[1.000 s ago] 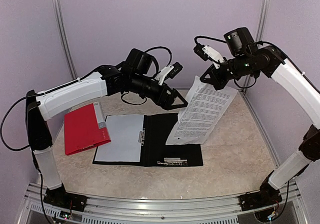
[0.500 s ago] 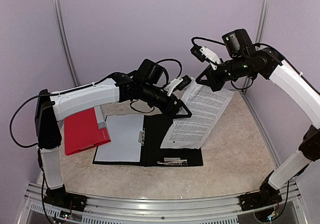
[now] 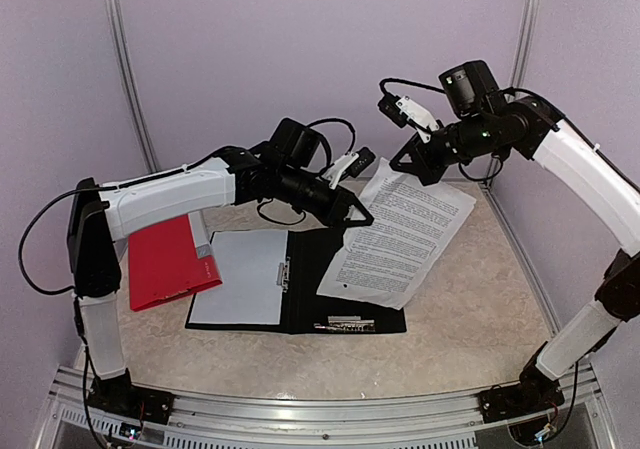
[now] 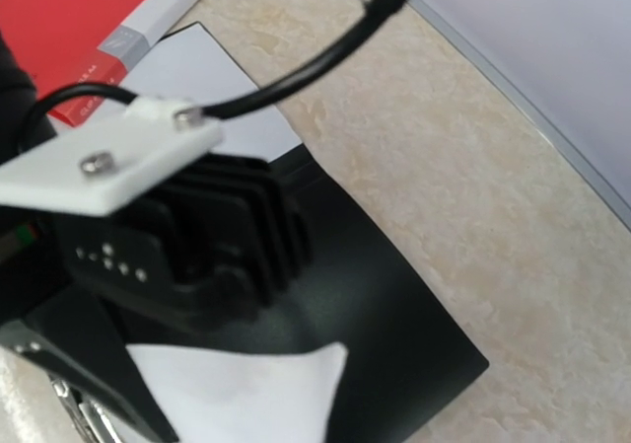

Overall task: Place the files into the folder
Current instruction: Pass from the right arm to the left, then place the file on the spring clip of the folder.

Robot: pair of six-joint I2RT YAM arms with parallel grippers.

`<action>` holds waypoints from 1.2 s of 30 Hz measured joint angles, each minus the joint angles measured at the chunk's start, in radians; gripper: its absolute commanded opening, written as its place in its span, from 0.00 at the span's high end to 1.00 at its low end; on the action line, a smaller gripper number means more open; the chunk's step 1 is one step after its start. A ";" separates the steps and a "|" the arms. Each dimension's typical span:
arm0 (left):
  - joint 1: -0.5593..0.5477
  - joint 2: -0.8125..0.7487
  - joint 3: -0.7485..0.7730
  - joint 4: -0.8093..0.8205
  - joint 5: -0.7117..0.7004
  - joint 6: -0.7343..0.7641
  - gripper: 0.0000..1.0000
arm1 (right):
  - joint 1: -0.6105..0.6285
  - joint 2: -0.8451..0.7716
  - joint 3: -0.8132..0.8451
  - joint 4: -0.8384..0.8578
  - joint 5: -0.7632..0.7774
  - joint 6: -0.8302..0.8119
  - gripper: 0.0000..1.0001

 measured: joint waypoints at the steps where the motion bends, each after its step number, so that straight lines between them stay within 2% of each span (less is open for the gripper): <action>1: 0.000 -0.005 -0.011 0.007 0.000 -0.014 1.00 | 0.000 0.002 0.000 -0.001 0.000 0.001 0.95; 9: 0.000 -0.069 -0.128 0.060 0.007 -0.181 1.00 | 0.002 0.009 0.007 -0.013 0.027 0.029 0.54; 12: 0.008 -0.103 -0.183 0.089 0.003 -0.262 1.00 | 0.002 0.015 0.020 -0.016 0.045 0.048 0.47; 18: 0.077 -0.108 -0.219 0.117 0.007 -0.392 1.00 | 0.002 0.015 0.018 -0.016 0.071 0.066 0.45; 23: 0.178 -0.026 -0.219 0.140 0.025 -0.465 1.00 | 0.002 0.014 -0.025 -0.007 0.074 0.080 0.45; 30: 0.259 0.168 -0.185 0.108 0.063 -0.491 1.00 | 0.002 0.014 -0.101 0.008 0.072 0.100 0.46; 36: 0.277 0.233 -0.185 0.066 0.093 -0.492 1.00 | 0.002 0.012 -0.178 0.038 0.068 0.115 0.46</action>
